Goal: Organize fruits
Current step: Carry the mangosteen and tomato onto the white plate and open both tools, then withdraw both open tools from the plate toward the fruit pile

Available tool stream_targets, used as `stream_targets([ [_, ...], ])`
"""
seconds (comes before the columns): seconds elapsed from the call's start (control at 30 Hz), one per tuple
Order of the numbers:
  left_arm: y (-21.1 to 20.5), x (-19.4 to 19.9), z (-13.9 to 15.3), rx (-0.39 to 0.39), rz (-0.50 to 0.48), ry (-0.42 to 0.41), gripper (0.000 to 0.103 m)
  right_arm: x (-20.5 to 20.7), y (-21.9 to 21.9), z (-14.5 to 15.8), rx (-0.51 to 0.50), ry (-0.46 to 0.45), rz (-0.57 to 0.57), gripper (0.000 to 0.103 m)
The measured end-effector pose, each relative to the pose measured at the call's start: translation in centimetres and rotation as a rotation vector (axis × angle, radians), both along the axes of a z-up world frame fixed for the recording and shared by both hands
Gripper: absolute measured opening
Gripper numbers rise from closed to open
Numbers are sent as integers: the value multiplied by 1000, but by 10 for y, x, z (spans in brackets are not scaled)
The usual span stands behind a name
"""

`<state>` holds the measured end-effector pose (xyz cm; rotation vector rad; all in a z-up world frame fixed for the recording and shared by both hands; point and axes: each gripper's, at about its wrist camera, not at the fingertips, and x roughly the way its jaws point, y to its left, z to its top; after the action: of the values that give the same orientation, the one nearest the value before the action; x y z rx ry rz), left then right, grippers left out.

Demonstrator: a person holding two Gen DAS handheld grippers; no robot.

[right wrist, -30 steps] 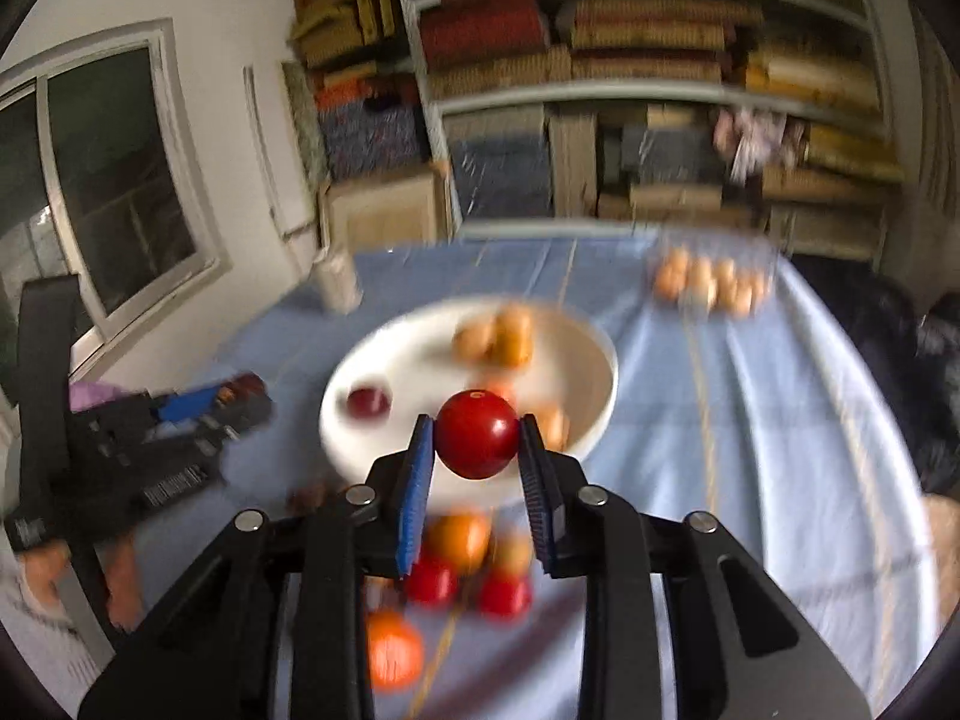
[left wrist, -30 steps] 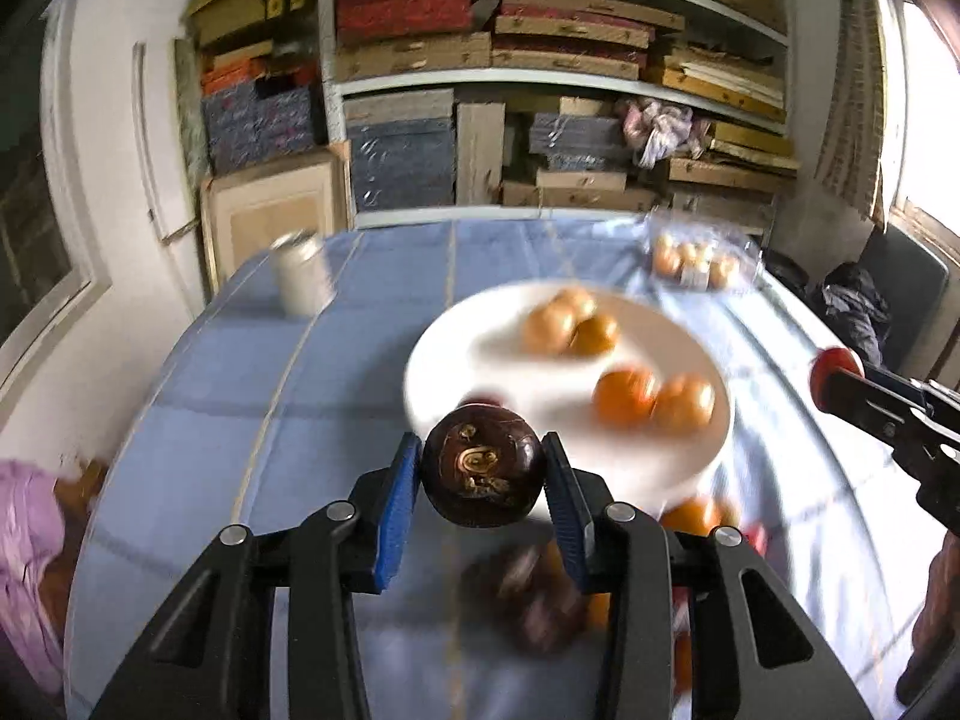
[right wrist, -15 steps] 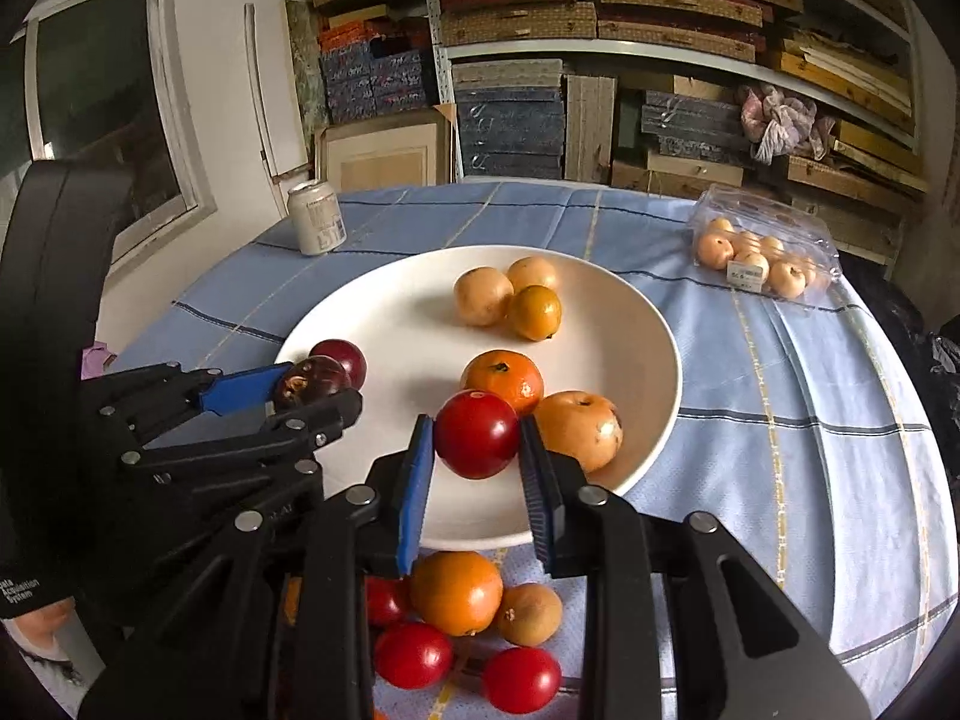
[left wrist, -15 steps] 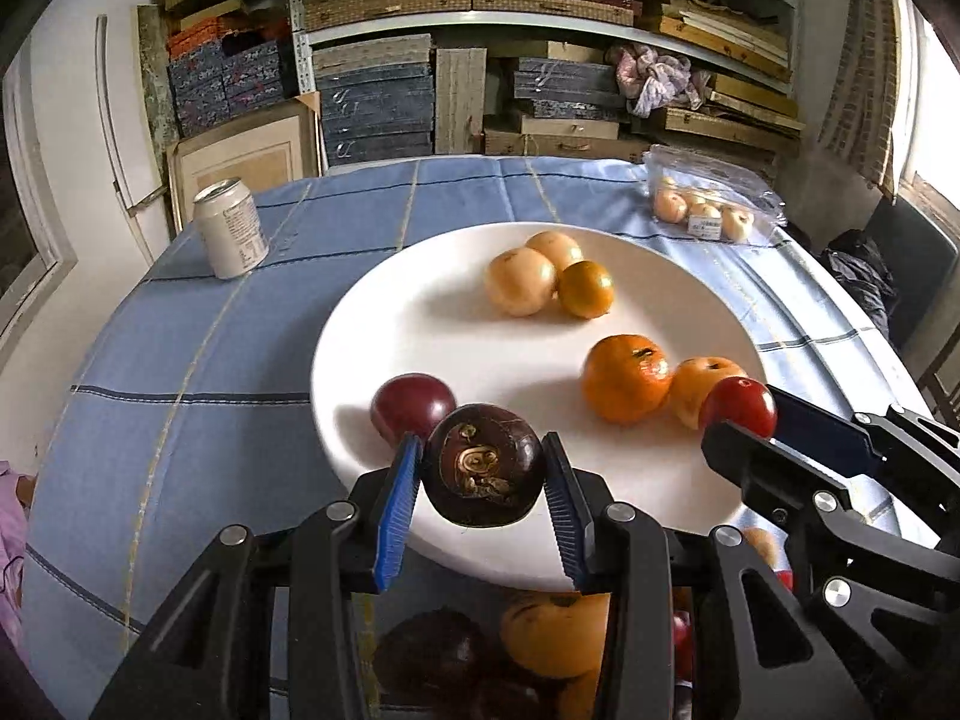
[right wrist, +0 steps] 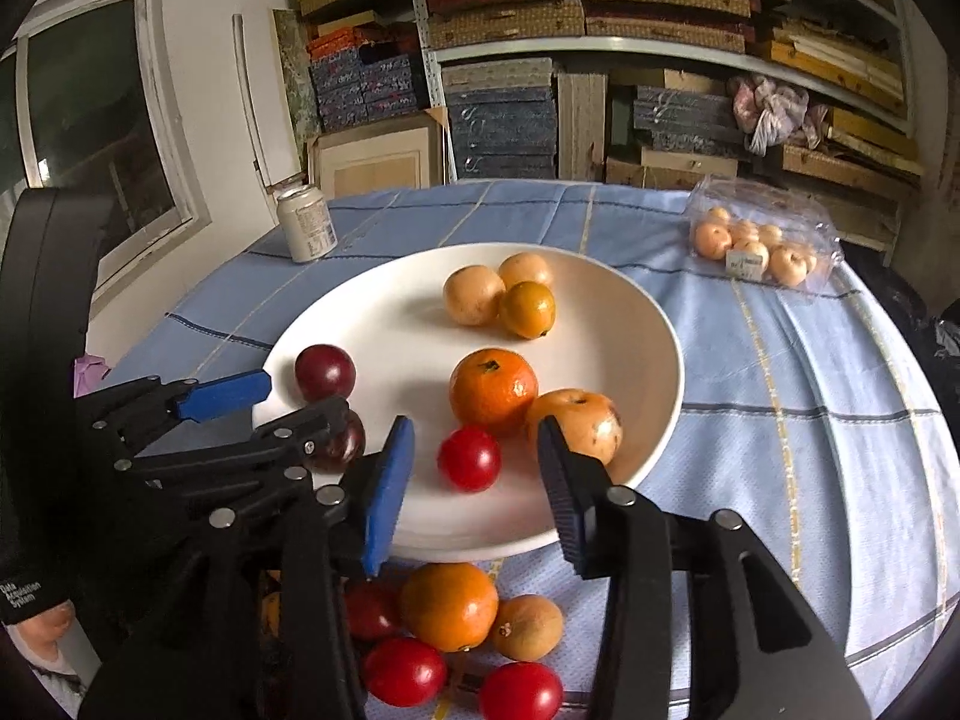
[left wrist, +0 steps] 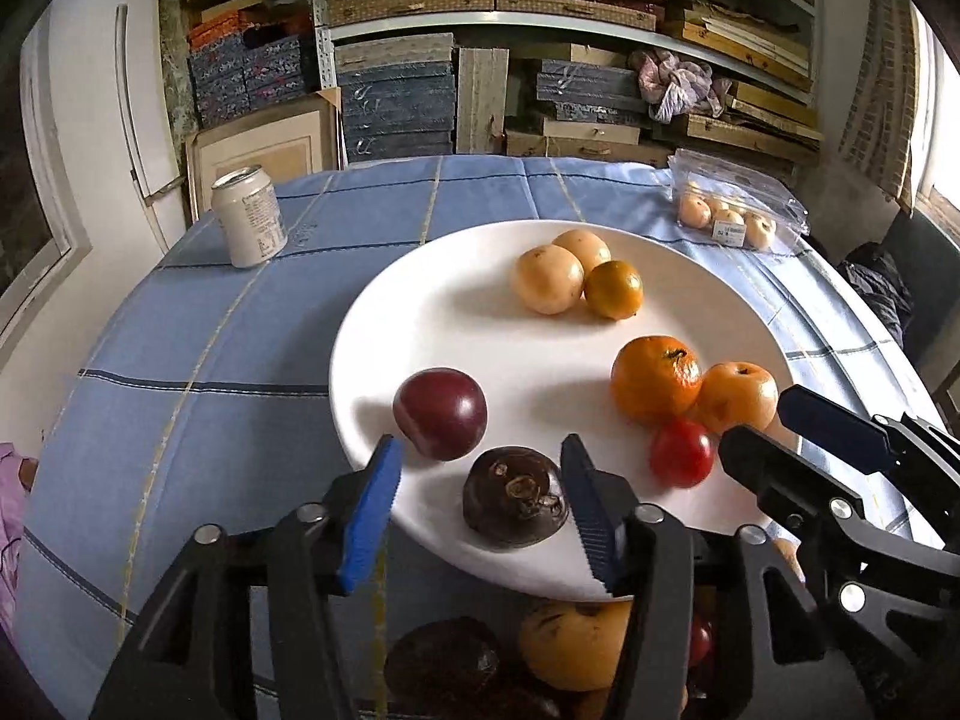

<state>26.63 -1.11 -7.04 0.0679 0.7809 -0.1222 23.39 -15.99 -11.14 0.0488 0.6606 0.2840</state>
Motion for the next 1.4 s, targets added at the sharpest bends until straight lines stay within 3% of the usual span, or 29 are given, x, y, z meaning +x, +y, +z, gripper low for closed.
stream_targets([
  [0.4,8,-14,10,-27,12,-24,61,-14,4,8,-56,-53,-5,43],
  [0.63,31,-41,12,-88,55,-33,67,-34,4,15,-60,-97,-10,50],
  [0.7,45,-54,10,-116,77,-30,68,-47,-3,17,-29,-106,-18,57],
  [0.83,75,-75,4,-177,125,-13,69,-76,-24,15,44,-105,-42,58],
  [0.93,97,-93,-2,-221,158,4,69,-97,-44,8,110,-94,-74,68],
  [1.03,109,-105,-9,-243,172,35,69,-120,-65,-4,192,-66,-97,71],
  [1.13,105,-111,-12,-227,147,44,69,-133,-78,-13,244,-29,-99,71],
  [1.2,95,-113,-13,-184,119,43,69,-136,-81,-12,256,-35,-110,77],
  [1.4,66,-108,-10,-69,59,2,70,-130,-84,-17,267,0,-113,80],
])
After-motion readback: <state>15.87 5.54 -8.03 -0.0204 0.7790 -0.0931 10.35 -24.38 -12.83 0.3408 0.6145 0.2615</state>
